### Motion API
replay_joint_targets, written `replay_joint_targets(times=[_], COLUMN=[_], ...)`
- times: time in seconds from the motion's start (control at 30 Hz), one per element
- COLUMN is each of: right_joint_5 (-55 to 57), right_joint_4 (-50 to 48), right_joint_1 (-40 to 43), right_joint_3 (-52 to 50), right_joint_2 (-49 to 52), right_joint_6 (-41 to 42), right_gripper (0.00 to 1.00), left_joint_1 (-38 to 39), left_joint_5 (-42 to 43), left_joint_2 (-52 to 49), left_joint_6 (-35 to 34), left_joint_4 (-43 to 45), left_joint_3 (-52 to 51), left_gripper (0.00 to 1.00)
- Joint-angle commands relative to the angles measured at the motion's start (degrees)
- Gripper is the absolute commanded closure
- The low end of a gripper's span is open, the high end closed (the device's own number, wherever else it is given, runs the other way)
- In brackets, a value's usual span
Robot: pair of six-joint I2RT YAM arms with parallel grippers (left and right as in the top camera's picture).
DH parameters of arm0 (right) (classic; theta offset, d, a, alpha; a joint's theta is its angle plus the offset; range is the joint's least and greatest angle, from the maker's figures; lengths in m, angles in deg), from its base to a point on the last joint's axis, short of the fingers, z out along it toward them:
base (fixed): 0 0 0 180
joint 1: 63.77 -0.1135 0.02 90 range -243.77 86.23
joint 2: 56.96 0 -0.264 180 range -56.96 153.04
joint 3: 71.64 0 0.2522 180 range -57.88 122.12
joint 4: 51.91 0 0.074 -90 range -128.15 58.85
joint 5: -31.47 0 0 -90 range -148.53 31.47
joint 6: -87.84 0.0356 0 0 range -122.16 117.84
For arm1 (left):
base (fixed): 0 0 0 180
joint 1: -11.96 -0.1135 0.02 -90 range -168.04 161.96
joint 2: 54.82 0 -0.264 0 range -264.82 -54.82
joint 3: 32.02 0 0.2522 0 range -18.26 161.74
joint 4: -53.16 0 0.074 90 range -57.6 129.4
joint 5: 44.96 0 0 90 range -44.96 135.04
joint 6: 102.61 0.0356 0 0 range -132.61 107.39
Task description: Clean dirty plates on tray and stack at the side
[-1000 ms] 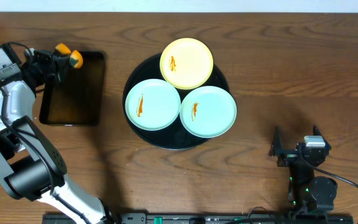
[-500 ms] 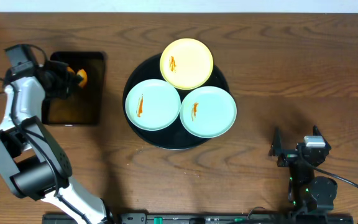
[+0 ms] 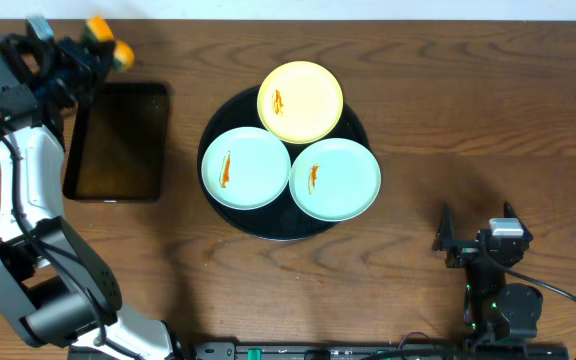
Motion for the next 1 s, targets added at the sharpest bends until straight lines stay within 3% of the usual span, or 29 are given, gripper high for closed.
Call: replay_joint_targets(times=[0.0,0.07,0.17,0.33,0.43,0.53,0.73,0.83,0.97], right_joint_5=[0.13,0.13,0.13,0.13,0.13,0.13,0.13,0.13,0.13], right_joint_4=[0.24,0.24,0.24,0.24,0.24,0.24,0.24,0.24,0.24], right_joint_1=[0.63,0.63,0.63,0.63,0.63,0.63,0.63,0.63,0.63], right_joint_3=[-0.09,-0.09,-0.09,-0.09,-0.09,-0.09,-0.09,-0.09,-0.09], right_joint_2=[-0.22,-0.22,-0.22,-0.22,-0.22,-0.22,-0.22,-0.22,-0.22], right_joint_6=[-0.5,-0.5,-0.5,-0.5,-0.5,-0.5,-0.5,-0.5,-0.5], right_gripper=[0.01,0.01,0.01,0.01,0.01,0.01,0.01,0.01,0.01], left_joint_1=[0.57,0.9,0.85,-0.35,-1.66,-2.23,1.6,3.5,2.91], left_joint_5=[-28.65,-37.22,-35.67,-13.97,-5.38,-8.41,-31.45,-33.29,-33.27], left_joint_2=[-1.51,-3.23,-4.22,-0.44,3.04,6.36,2.14,-4.66,-4.96], left_joint_6=[14.45,17.92,19.32,19.23,13.81,11.34,28.61,37.64,37.77], left_joint_4=[-18.36,-23.61,-25.0,-18.43,-11.69,-10.25,-22.69,-24.33,-23.98], left_joint_3=[-0.04,-0.15,-0.13,0.07,0.07,0.07,-0.11,-0.11,0.48], left_gripper=[0.93,0.93,0.93,0.93,0.93,0.93,0.93,0.93,0.93])
